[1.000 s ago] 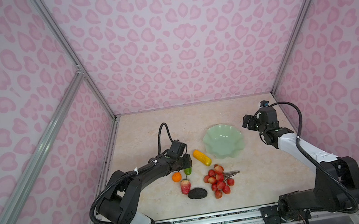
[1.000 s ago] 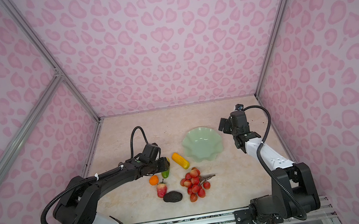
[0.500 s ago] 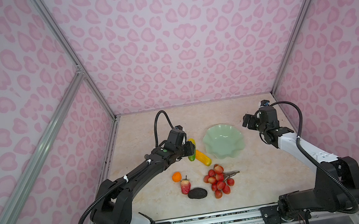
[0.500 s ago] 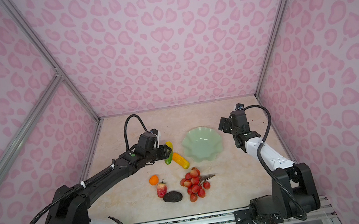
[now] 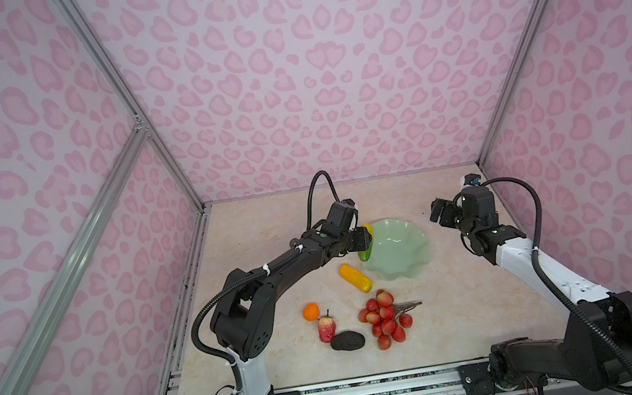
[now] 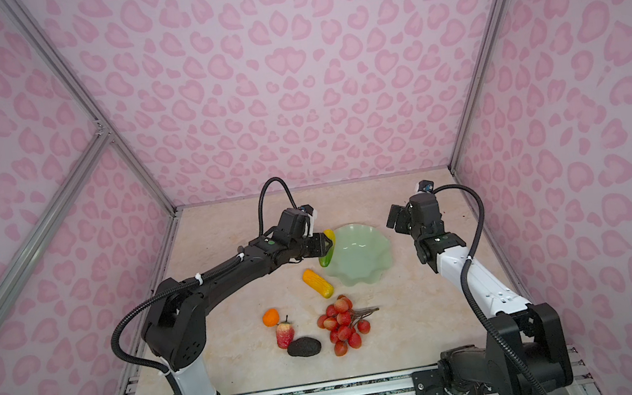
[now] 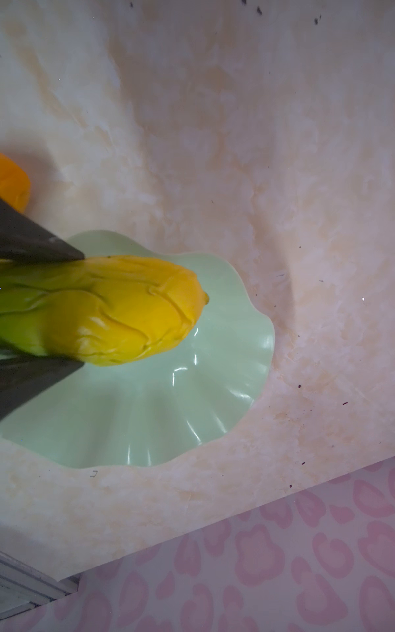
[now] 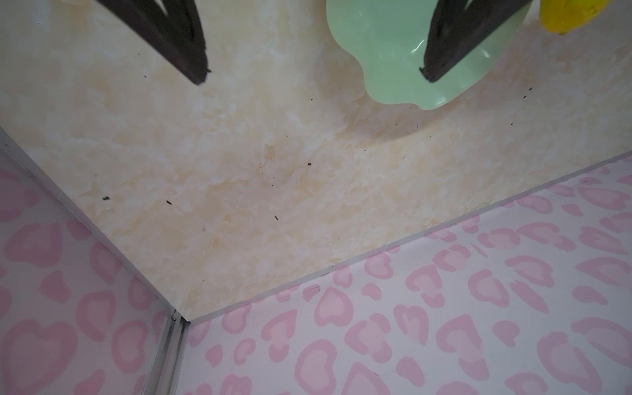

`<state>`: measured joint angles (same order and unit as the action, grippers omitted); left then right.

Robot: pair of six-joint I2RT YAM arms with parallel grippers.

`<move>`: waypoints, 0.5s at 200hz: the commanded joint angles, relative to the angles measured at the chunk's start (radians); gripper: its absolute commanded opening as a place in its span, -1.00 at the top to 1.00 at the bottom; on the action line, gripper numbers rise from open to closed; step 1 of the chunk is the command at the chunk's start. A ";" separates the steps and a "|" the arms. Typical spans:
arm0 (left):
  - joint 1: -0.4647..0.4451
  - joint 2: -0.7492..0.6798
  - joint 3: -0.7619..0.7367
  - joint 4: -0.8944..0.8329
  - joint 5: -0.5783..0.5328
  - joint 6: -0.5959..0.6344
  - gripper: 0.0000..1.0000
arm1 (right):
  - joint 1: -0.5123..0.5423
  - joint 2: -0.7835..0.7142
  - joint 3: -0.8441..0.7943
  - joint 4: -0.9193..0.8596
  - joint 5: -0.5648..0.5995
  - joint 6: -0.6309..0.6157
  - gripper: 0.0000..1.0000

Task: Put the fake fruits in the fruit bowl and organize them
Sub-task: 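Lower the yellow-green fruit into the green bowl and open the left gripper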

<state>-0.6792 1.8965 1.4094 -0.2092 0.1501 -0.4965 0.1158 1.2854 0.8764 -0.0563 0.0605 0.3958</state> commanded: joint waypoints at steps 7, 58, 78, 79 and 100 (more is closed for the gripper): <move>-0.008 0.050 0.035 0.015 0.014 -0.020 0.19 | -0.001 -0.008 -0.017 0.007 0.021 -0.015 -0.96; -0.008 0.085 0.034 0.011 0.019 -0.056 0.05 | -0.007 0.002 -0.013 0.003 0.021 -0.010 -0.96; -0.008 0.082 0.039 0.013 0.019 -0.059 0.02 | -0.007 0.000 -0.011 -0.002 0.018 -0.010 -0.96; -0.008 0.081 0.039 0.012 0.019 -0.059 0.01 | -0.007 0.000 -0.010 -0.003 0.018 -0.010 -0.96; -0.008 0.071 0.048 0.014 0.023 -0.057 -0.02 | -0.007 -0.007 -0.010 -0.010 0.016 -0.014 -0.96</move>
<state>-0.6872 1.9709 1.4387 -0.2111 0.1612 -0.5484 0.1093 1.2816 0.8673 -0.0555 0.0750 0.3946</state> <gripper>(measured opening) 0.507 0.979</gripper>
